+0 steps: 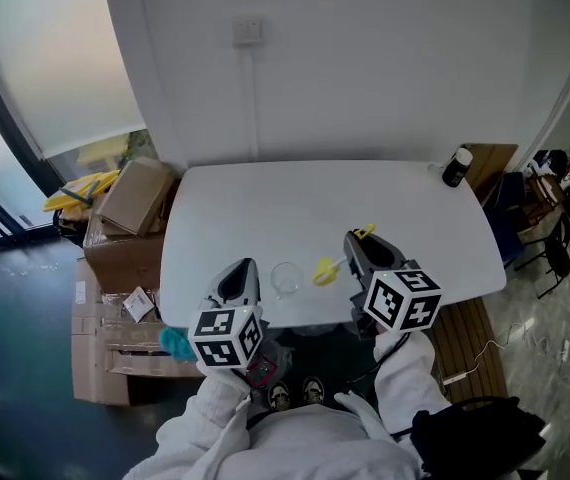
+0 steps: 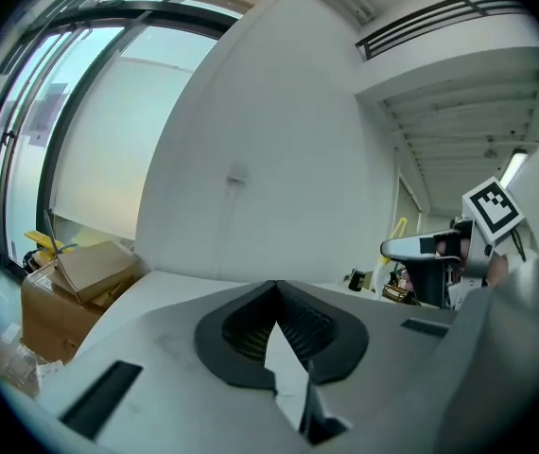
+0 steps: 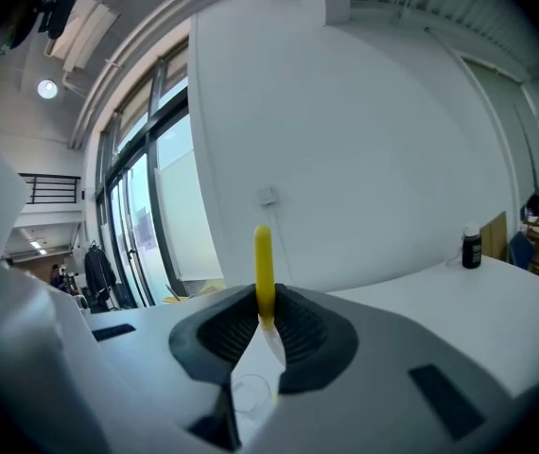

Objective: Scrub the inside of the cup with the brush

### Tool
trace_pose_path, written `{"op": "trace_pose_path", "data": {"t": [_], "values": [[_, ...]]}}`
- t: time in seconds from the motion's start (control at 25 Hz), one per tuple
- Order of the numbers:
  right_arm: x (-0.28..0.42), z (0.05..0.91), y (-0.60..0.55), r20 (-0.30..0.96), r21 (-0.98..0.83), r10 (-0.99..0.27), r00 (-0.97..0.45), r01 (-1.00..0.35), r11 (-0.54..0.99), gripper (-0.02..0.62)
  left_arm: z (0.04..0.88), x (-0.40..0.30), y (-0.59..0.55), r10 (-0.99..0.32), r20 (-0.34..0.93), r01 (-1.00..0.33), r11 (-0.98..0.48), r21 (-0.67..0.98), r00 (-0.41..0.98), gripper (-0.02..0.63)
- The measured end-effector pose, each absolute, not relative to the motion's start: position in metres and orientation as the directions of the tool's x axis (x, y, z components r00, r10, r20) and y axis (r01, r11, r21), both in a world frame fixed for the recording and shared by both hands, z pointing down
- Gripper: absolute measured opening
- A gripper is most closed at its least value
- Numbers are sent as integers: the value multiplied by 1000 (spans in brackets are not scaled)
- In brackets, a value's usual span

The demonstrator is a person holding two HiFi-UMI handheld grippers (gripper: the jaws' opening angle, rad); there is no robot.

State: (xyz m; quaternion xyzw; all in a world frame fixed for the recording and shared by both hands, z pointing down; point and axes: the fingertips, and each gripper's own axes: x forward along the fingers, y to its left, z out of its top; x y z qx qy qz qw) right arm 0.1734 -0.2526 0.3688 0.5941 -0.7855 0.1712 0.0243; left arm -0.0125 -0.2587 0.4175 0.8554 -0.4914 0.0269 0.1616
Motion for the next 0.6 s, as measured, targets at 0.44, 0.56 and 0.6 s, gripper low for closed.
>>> {"op": "trace_pose_path", "data": {"t": [0.44,0.56,0.6], "values": [[188,375,-207,242,-231,-954,-175,-966,118,104,404,-22,-245,-836,165,-841,-475,258,523,6],[187,377,-197,243,-244,-952,-185,-962,124,104,403,-21,-232,-841,168,-848,-470,243,514,6],[186,377,-193,239,-249,-952,-191,-960,130,104,402,-20,-228,-846,173,-855,-463,235,505,6]]}}
